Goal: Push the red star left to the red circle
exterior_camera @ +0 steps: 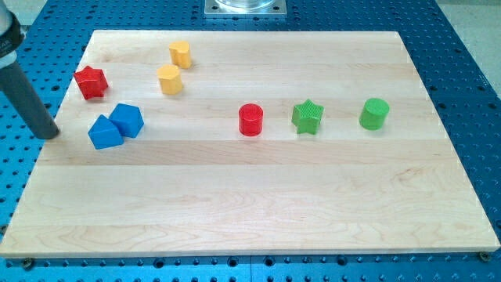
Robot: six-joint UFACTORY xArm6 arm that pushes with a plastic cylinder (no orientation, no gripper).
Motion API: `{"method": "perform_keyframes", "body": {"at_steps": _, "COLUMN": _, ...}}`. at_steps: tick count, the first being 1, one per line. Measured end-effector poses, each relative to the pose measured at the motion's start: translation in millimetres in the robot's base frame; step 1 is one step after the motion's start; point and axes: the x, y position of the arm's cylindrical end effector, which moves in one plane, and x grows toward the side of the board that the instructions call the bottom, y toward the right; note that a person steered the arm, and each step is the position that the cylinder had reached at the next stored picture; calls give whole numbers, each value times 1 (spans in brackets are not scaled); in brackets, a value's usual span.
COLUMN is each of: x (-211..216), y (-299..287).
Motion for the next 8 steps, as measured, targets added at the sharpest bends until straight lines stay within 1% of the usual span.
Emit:
{"method": "perform_keyframes", "body": {"at_steps": 1, "x": -23, "y": 0}}
{"method": "perform_keyframes", "body": {"at_steps": 2, "x": -84, "y": 4}}
{"method": "perform_keyframes", "body": {"at_steps": 3, "x": -116, "y": 29}}
{"method": "perform_keyframes", "body": {"at_steps": 4, "x": -113, "y": 70}}
{"method": "perform_keyframes", "body": {"at_steps": 6, "x": -113, "y": 33}}
{"method": "perform_keyframes", "body": {"at_steps": 7, "x": -95, "y": 57}}
{"method": "perform_keyframes", "body": {"at_steps": 8, "x": -86, "y": 64}}
